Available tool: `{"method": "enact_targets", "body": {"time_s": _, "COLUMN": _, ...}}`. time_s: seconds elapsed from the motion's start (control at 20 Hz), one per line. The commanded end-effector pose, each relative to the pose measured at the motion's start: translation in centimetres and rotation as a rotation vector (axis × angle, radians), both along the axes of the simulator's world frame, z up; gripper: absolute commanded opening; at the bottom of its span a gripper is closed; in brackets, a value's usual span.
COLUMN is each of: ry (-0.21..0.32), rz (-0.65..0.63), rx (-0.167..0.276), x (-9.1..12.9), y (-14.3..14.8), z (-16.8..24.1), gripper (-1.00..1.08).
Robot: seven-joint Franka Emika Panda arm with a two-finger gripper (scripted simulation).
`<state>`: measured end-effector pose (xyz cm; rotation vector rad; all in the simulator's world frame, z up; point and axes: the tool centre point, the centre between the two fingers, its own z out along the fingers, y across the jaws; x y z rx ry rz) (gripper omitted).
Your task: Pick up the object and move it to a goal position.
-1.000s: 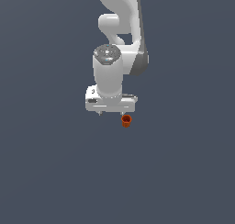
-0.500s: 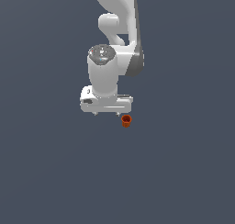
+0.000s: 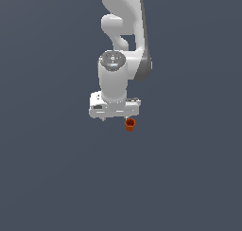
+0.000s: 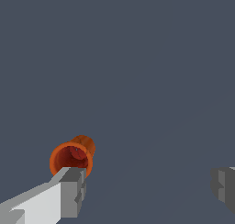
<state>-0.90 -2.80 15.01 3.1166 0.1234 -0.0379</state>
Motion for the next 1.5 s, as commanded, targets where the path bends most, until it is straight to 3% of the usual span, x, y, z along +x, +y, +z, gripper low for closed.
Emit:
{"method": "enact_targets", "body": {"time_s": 0.0, "ry": -0.002, "rz": 0.052, "rx": 0.003, "x": -0.4, "y": 1.2, "z": -1.0, "gripper": 1.00}}
{"method": "enact_targets", "body": {"time_s": 0.6, "ry": -0.017, "rz": 0.327, "rx": 0.024, "x": -3.3, "y": 7.1, "z": -5.8, "gripper": 1.00}}
{"method": "enact_targets", "body": {"time_s": 1.05, "ry": -0.018, "rz": 0.350, "rx": 0.027, "x": -3.7, "y": 7.6, "z": -6.4, "gripper": 1.00}}
{"method": "enact_targets", "body": {"time_s": 1.45, "ry": -0.019, "rz": 0.354, "rx": 0.027, "x": -3.8, "y": 7.7, "z": -9.8, "gripper": 1.00}}
